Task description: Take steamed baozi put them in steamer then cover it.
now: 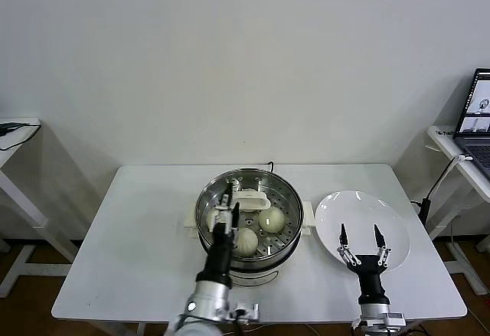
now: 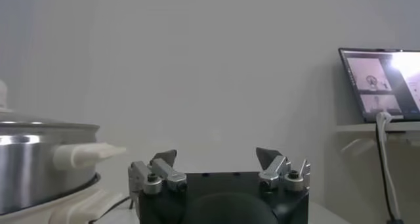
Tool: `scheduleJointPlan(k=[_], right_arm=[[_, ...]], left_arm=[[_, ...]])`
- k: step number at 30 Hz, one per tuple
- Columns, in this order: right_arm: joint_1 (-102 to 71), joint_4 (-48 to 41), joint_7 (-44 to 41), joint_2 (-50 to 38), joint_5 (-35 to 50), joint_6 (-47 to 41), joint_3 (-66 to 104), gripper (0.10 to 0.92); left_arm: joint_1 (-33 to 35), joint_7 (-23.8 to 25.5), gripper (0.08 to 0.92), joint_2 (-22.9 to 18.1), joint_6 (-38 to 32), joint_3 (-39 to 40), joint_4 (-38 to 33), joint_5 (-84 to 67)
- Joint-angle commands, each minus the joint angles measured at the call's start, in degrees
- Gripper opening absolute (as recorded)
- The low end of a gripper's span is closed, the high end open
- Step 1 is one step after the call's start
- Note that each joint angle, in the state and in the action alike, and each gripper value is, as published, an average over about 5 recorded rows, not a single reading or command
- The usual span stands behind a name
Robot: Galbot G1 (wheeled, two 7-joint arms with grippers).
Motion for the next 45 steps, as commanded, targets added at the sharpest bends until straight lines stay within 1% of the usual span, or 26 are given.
scheduleJointPlan(k=[1, 3, 6, 9, 11, 13, 16, 19, 30, 45], right_arm=[[-0.4, 1.9, 0.2, -0.3, 0.5, -1.6, 0.2, 0.823], [-1.0, 3.6, 0.1, -0.5, 0.9, -2.7, 0.4, 0.823], [-2.1, 6.7, -0.1, -0.8, 1.7, -4.8, 0.7, 0.823], [-3.3, 10.0, -0.7, -1.1, 3.1, -7.4, 1.1, 0.823], [-4.0, 12.0, -1.1, -1.3, 4.0, -8.9, 1.4, 0.823], [-4.5, 13.8, -1.5, -1.5, 4.7, -9.9, 1.7, 0.823], [-4.8, 15.6, -1.5, -1.6, 5.1, -11.8, 1.9, 0.823], [-4.8, 16.8, -1.3, -1.5, 5.4, -13.1, 1.7, 0.823], [-4.9, 17.2, -1.1, -1.6, 5.9, -13.0, 1.5, 0.823], [-5.5, 17.5, -1.0, -1.2, 5.7, -13.4, 1.7, 0.823]], left_arm=[[12.5, -17.0, 0.822, 1.8, -17.5, -19.2, -12.9, -44.9], [13.0, -16.5, 0.822, 1.9, -20.5, -24.2, -11.7, -54.6], [13.3, -14.6, 0.823, 0.6, -25.2, -31.5, -7.2, -60.3], [13.3, -11.6, 0.823, -0.9, -28.2, -35.9, -2.5, -64.1], [13.6, -9.4, 0.823, -1.5, -29.1, -37.5, 0.4, -67.5], [14.1, -7.6, 0.823, -1.7, -29.7, -38.1, 2.6, -70.6], [15.1, -6.7, 0.823, -2.0, -30.0, -37.9, 4.2, -72.8], [15.4, -6.7, 0.823, -2.6, -30.1, -38.1, 4.5, -73.3], [15.4, -6.6, 0.823, -3.7, -30.1, -39.6, 3.9, -74.5], [14.9, -6.4, 0.823, -3.8, -30.1, -39.9, 4.1, -75.6]])
